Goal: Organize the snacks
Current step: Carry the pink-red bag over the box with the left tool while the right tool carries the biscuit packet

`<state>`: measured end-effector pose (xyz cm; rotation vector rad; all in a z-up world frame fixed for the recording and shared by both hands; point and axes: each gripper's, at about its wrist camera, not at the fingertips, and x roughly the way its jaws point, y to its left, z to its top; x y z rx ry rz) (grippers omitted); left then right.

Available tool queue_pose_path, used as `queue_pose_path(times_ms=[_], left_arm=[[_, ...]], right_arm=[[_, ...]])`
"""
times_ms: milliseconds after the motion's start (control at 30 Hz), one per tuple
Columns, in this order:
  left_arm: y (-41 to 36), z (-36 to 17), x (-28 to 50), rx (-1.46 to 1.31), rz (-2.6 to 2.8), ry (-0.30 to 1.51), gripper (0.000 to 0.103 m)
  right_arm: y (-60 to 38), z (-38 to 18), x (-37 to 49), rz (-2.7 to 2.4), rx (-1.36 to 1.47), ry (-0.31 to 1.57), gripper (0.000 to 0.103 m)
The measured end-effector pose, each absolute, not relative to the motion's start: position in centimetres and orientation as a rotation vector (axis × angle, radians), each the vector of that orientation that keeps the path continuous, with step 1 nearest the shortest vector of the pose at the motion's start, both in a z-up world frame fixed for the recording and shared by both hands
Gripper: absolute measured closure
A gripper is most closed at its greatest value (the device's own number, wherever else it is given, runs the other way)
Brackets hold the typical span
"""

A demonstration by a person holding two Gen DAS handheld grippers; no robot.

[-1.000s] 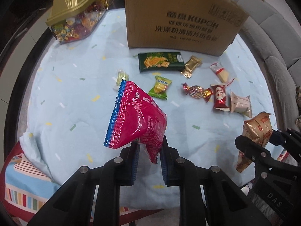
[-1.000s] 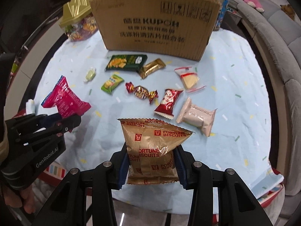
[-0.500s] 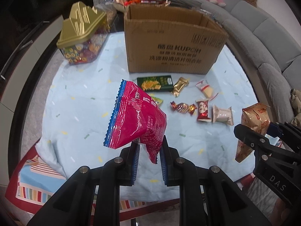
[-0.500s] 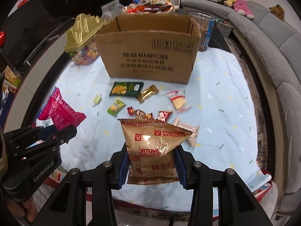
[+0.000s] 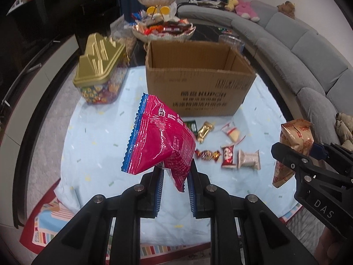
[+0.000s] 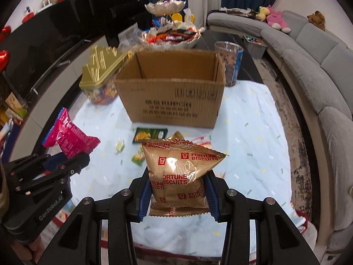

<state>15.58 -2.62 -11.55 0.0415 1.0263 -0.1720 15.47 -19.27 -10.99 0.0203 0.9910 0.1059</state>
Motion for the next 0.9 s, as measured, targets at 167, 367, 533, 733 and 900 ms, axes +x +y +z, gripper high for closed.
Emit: queue_pose_path(times_ms=[167,367,533,733,900], left_arm=[[-2.8,-9.7,17.0,0.043,-0.176,0.988,0.082],[-2.9,-7.7,19.0,0.043,-0.181,0.945,0.082],[-3.2,-6.4,20.8,0.048,-0.198,0.923,0.082],[-3.7,-5.5,23.4,0.049,-0.217,0.911,0.082],[-4.3,-5.0,25.3,0.051,-0.232,0.899,0.082]], right_arm=[[-19.4,-8.8,16.9,0.1,0.028,0.938,0.059],[-19.4,-6.7,19.1,0.085,0.031,0.886,0.059],[-19.3,-5.1,20.9,0.073,0.025,0.845,0.059],[-19.7,-3.8,23.1,0.062,0.029,0.813,0.059],[-19.8,-3.5,24.7,0.056,0.032,0.8,0.059]])
